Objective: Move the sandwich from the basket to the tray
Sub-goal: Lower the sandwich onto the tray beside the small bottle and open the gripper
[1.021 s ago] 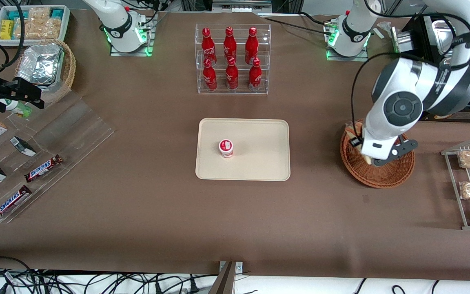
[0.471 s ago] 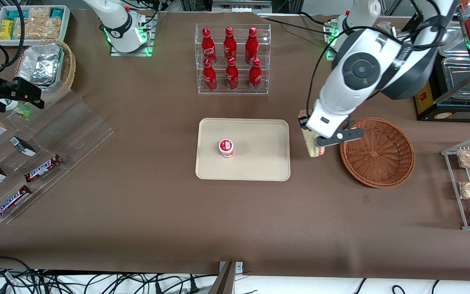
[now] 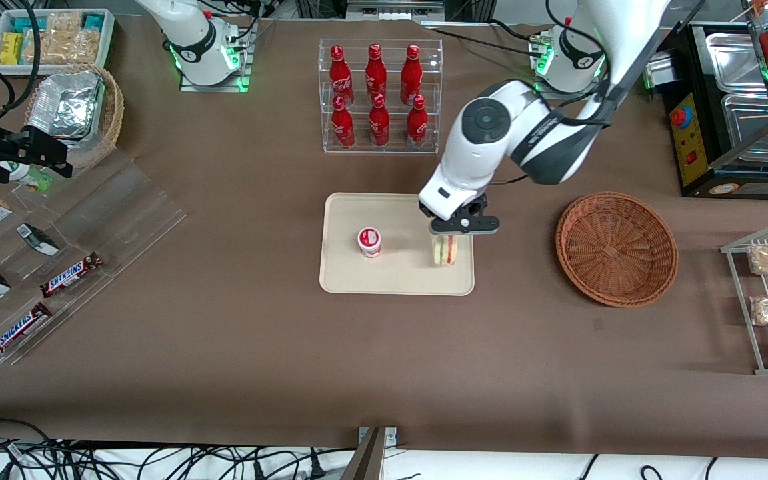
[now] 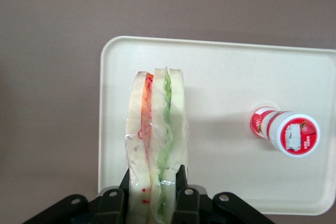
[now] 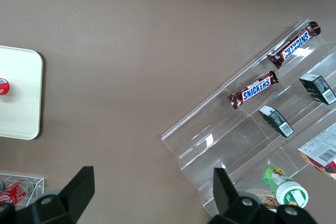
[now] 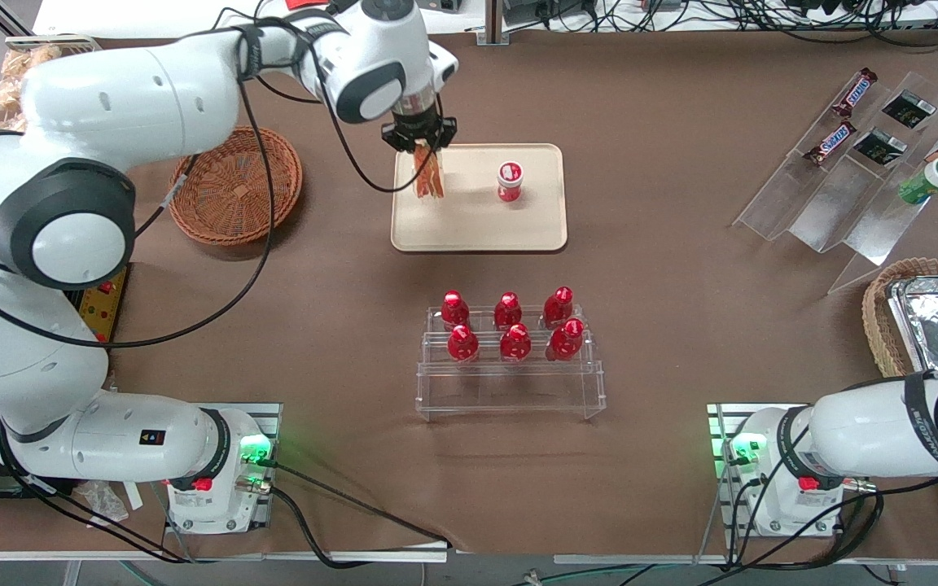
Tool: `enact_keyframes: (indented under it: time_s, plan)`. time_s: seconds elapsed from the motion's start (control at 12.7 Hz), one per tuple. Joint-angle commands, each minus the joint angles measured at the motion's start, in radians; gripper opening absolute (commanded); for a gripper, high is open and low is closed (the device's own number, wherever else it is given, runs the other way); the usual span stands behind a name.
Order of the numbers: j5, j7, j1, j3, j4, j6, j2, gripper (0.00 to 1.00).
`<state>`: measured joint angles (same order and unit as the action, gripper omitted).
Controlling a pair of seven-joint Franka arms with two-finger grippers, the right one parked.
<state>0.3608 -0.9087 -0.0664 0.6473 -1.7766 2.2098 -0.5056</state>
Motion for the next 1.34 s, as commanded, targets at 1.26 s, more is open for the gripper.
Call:
enact_keyframes:
  time_s: [1.26]
  plan:
    - [0.340,-0.265,-0.052,-0.005,0.000,0.103,-0.156,0.34]
